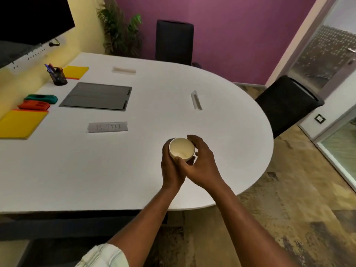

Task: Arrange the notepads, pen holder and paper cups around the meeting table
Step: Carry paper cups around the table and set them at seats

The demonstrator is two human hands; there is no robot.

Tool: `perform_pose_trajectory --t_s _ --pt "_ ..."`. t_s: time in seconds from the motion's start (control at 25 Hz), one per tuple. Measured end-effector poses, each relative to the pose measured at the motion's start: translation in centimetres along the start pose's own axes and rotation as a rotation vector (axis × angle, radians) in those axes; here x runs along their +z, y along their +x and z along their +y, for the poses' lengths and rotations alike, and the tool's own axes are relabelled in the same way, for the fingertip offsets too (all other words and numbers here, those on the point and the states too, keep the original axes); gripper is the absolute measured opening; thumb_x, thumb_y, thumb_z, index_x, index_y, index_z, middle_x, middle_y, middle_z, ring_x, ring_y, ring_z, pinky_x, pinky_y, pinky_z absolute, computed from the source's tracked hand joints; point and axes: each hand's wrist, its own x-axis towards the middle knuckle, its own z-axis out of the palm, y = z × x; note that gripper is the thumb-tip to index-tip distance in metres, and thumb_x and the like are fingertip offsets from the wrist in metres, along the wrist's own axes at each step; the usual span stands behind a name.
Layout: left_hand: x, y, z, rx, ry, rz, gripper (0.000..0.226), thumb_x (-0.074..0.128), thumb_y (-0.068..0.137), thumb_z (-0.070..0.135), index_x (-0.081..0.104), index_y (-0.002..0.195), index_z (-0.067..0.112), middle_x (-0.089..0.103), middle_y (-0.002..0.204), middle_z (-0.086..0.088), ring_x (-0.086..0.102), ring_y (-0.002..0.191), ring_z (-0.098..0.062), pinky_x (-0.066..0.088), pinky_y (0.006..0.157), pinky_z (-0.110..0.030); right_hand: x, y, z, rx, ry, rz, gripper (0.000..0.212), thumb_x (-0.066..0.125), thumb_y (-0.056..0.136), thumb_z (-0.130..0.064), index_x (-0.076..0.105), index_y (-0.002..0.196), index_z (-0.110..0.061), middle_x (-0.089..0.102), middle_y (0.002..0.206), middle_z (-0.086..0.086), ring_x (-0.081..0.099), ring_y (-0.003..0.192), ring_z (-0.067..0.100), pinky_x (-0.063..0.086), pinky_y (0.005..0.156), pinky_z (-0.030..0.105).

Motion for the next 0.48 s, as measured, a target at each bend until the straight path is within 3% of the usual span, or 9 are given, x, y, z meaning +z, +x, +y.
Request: perform_pose_trajectory --t_s 0.12,0.24,0.28,0.4,0.48 --pt "1.0 2.4 -1.1 0.037 0.094 0.045 0.041 0.062 0.084 0.004 0.047 0.12 0.017 0.056 0.111 0.001 0.063 0.09 0.002 0.056 0.064 -0.019 0.5 3.4 2.0 -0.039 0.05 -0.043 0.073 0.076 0.071 -0.035 0.044 0.135 -0.02 0.051 0.133 -0.009 0.051 0.121 0.005 0.047 0.09 0.015" --pt "1.5 5.2 -2.1 0.048 0.182 0.139 0.059 0.07 0.07 0.018 0.044 0.123 0.02 0.054 0.117 0.0 0.06 0.103 -0.014 0.059 0.071 -0.033 1.1 7.2 4.0 -0.119 0.112 -0.123 0.073 0.076 0.069 -0.036 0.045 0.132 -0.017 0.053 0.13 -0.006 0.053 0.117 0.006 0.049 0.084 0.013" --pt "1.8 6.2 -2.4 0.053 0.181 0.177 0.053 0.07 0.074 0.014 0.045 0.121 0.02 0.055 0.116 0.001 0.06 0.103 -0.015 0.059 0.072 -0.032 1.1 8.5 4.7 -0.143 0.121 -0.169 0.074 0.077 0.069 -0.036 0.045 0.132 -0.017 0.053 0.13 -0.006 0.052 0.116 0.005 0.048 0.082 0.011" --pt "3.8 8.1 -2.9 0.085 0.218 0.282 0.045 0.057 0.085 -0.01 0.046 0.12 0.016 0.057 0.109 0.008 0.063 0.093 0.005 0.053 0.067 -0.012 0.6 11.8 6.2 -0.2 0.134 -0.296 0.078 0.078 0.068 -0.037 0.043 0.134 -0.017 0.051 0.131 -0.005 0.05 0.116 0.004 0.047 0.081 0.012" --pt "5.1 8.8 -3.3 0.075 0.232 0.333 0.037 0.054 0.089 -0.005 0.046 0.12 0.013 0.058 0.105 0.007 0.064 0.087 0.007 0.052 0.065 -0.009 0.4 13.6 7.1 -0.219 0.149 -0.334 0.077 0.08 0.069 -0.035 0.043 0.134 -0.016 0.05 0.132 -0.004 0.049 0.118 0.007 0.051 0.086 0.022"
